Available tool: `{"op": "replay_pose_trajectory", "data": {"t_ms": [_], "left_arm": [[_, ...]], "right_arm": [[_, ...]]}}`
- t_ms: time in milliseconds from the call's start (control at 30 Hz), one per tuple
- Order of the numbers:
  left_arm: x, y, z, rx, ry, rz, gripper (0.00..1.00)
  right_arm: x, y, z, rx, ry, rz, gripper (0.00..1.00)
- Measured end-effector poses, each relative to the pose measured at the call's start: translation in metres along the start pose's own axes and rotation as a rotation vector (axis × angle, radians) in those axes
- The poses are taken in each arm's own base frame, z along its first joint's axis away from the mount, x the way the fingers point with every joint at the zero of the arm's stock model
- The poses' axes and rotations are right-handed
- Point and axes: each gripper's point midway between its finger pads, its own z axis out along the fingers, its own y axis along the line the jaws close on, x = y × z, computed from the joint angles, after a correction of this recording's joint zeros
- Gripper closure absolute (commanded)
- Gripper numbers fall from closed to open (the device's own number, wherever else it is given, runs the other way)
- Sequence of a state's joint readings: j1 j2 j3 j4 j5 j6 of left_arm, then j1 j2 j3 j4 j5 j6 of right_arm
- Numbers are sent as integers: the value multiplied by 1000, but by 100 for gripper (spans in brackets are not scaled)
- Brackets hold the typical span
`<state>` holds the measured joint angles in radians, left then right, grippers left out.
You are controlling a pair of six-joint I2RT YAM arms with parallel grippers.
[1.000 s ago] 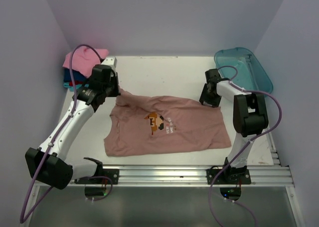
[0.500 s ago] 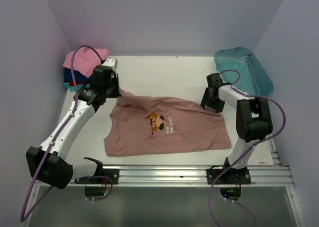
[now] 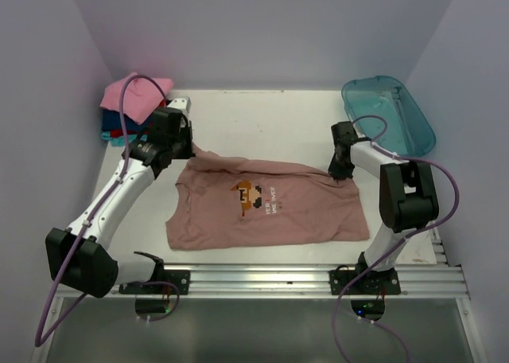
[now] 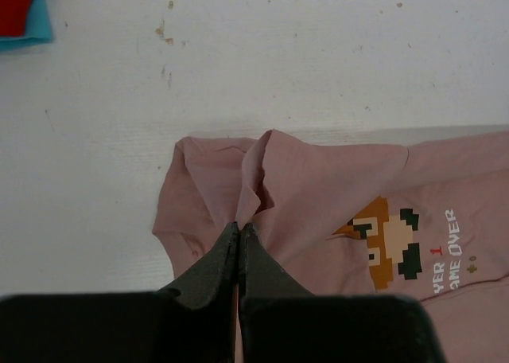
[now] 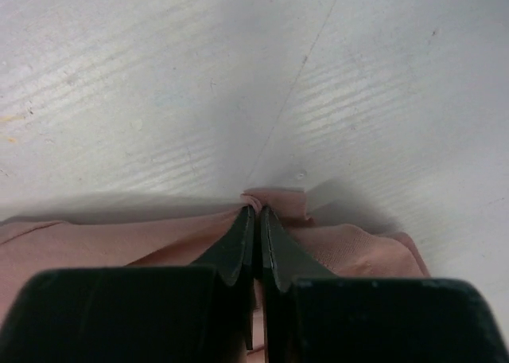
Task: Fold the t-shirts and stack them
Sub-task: Grap the side of the flattened tshirt furthest away from the robot with both arms
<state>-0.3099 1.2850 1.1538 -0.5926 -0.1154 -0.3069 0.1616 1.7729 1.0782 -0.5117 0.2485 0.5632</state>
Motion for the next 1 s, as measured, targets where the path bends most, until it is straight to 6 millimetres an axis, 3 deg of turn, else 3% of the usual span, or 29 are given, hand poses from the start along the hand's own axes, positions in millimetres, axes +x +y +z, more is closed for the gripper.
{"op": "replay_pose_trajectory", "data": {"t_ms": [300,567,667,833,1000], "left_arm": [[6,2,-5,0,-1,-1,100],[5,3,-7,-2,-9,-2,100],[6,4,-7,-7,-8,-1,100],[6,6,-7,-16,-11,-1,100],[7,6,-7,-17,-9,-1,100]], "right_arm": [[-19,10,-4,-18,-30,1,100],[-102,42,-51,-100,-213,20,100],[-109,45,-56,-108,-230,19,100],[-86,36,-46,-82,-176,-3,100],[-13,9,-36,-45,-46,-57,99]]}}
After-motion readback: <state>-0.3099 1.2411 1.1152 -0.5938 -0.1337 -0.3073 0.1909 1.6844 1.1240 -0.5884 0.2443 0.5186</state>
